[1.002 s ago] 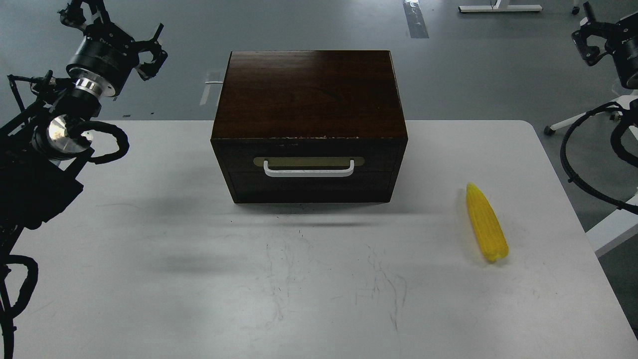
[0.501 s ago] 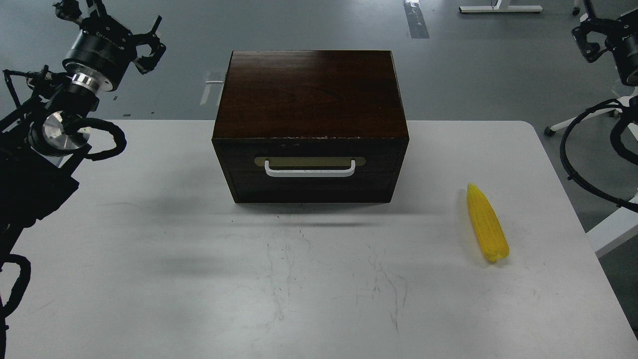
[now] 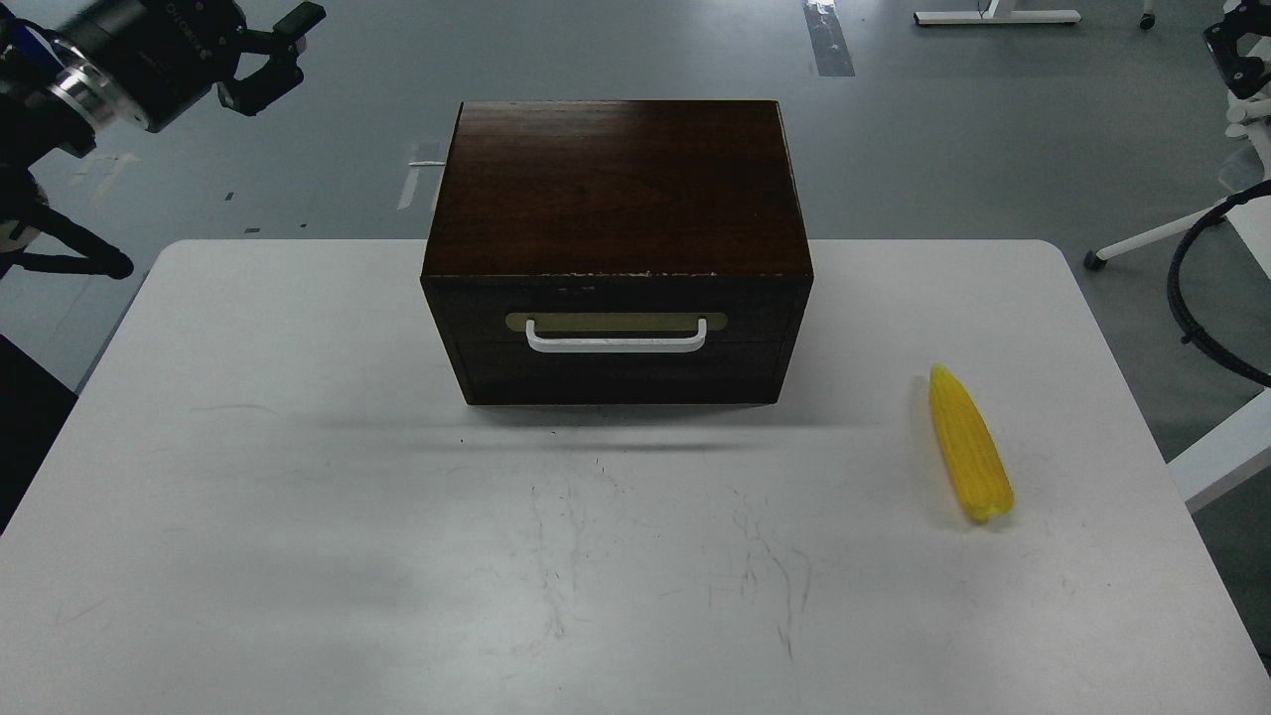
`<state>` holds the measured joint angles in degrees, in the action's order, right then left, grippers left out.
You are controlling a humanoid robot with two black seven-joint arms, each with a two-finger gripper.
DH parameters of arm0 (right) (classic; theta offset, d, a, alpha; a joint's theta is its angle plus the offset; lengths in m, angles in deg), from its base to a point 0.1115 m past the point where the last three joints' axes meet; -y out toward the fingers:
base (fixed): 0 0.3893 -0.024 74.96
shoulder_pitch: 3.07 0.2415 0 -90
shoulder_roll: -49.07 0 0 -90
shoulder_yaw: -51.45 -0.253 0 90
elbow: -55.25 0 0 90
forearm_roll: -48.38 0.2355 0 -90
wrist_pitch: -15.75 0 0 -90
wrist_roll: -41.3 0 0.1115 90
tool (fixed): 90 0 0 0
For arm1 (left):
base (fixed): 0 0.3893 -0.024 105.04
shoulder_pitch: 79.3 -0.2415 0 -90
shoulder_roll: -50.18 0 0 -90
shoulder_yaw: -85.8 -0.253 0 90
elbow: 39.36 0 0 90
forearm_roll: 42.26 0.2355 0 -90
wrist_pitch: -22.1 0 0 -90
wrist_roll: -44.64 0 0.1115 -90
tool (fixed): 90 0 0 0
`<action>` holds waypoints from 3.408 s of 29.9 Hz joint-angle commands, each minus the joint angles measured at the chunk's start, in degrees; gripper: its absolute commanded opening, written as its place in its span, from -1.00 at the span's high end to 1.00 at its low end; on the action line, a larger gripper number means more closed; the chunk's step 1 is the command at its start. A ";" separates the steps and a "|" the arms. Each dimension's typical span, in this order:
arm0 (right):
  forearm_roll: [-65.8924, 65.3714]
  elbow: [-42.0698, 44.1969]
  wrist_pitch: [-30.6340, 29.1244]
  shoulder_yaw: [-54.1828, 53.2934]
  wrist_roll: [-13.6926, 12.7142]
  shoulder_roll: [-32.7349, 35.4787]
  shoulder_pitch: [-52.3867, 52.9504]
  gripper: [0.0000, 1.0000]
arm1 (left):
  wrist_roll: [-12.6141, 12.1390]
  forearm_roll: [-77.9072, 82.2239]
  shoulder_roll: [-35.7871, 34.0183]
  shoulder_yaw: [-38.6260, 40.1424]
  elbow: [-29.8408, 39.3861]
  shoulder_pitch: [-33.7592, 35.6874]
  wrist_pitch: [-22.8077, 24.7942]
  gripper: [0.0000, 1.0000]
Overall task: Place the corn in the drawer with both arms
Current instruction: 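Move the left arm from rest toward the wooden box, then reach the left gripper down to the white drawer handle and grasp it, then pull the drawer handle toward the robot with the left gripper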
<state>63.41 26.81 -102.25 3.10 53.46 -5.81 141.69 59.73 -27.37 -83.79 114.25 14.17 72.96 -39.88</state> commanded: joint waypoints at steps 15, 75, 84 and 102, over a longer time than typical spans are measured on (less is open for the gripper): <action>0.00 0.14 0.00 -0.07 0.06 0.39 0.09 -1.00 | 9.07 79.74 9.60 -1.90 21.88 11.66 -0.02 -0.75; 0.00 0.14 0.00 -0.60 0.06 1.53 0.35 -1.00 | 10.49 110.11 17.60 -39.34 21.71 19.74 -4.11 -0.75; 0.00 0.14 0.00 -0.25 0.06 1.53 0.35 -1.00 | 10.13 110.11 17.43 -39.35 21.27 18.17 -5.17 -0.76; 0.00 0.23 0.00 -0.16 0.06 1.53 0.35 -1.00 | 12.91 110.11 16.99 -40.83 24.17 18.16 -6.04 -0.78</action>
<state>63.41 26.96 -102.25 2.94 53.51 -4.35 142.08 72.46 82.76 -66.60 74.52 38.02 91.08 -45.95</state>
